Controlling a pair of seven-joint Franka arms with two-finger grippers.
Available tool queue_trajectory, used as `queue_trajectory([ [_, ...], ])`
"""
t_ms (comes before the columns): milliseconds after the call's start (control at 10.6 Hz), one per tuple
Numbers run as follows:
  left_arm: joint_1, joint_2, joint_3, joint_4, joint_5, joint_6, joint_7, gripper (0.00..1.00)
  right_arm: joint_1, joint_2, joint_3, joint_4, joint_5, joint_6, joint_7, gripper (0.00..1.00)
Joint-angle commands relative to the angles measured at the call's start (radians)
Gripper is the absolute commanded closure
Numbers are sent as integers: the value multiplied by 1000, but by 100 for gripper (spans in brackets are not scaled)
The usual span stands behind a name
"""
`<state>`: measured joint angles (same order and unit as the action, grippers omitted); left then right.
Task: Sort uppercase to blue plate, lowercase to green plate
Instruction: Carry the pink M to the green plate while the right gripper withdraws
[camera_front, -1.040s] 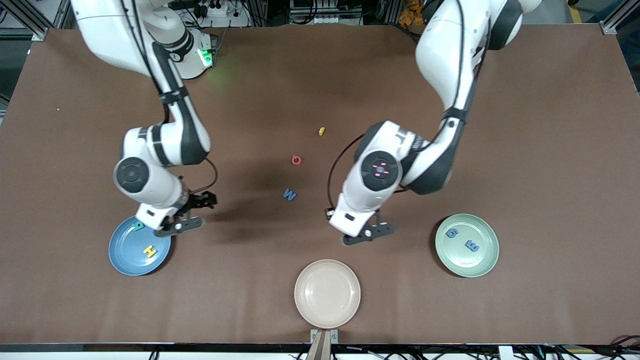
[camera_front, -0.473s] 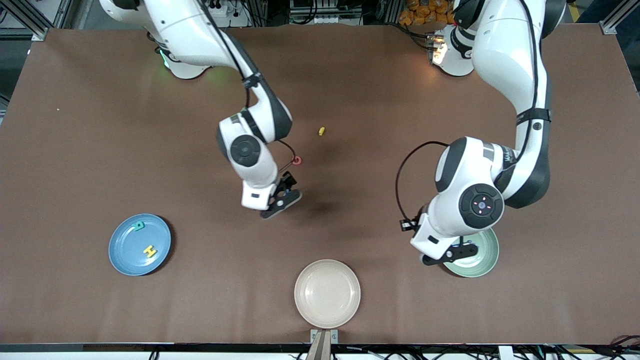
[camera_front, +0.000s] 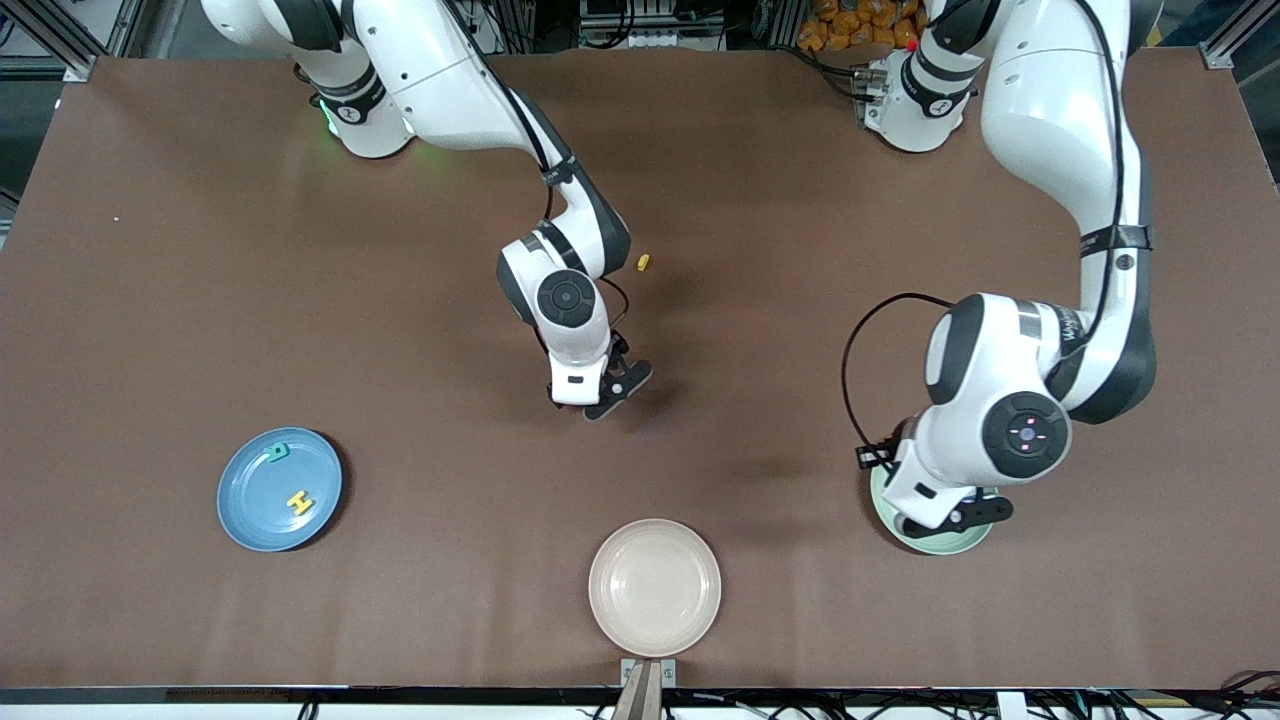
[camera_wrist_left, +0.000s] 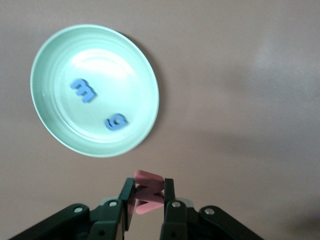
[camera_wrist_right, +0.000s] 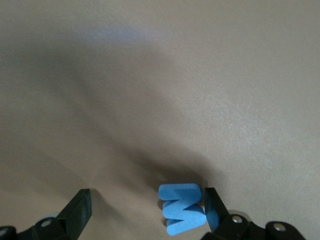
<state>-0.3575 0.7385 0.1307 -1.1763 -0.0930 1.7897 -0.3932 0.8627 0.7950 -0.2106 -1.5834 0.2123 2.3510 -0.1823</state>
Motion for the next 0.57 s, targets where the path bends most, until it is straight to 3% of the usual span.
queue_trajectory([
  [0, 23, -157, -8, -319, 26, 214, 83, 100, -4, -6, -7, 19, 7, -21, -66, 0],
  [473, 83, -145, -6, -474, 26, 422, 241, 100, -33, -11, -7, -7, 10, -33, -157, 0],
])
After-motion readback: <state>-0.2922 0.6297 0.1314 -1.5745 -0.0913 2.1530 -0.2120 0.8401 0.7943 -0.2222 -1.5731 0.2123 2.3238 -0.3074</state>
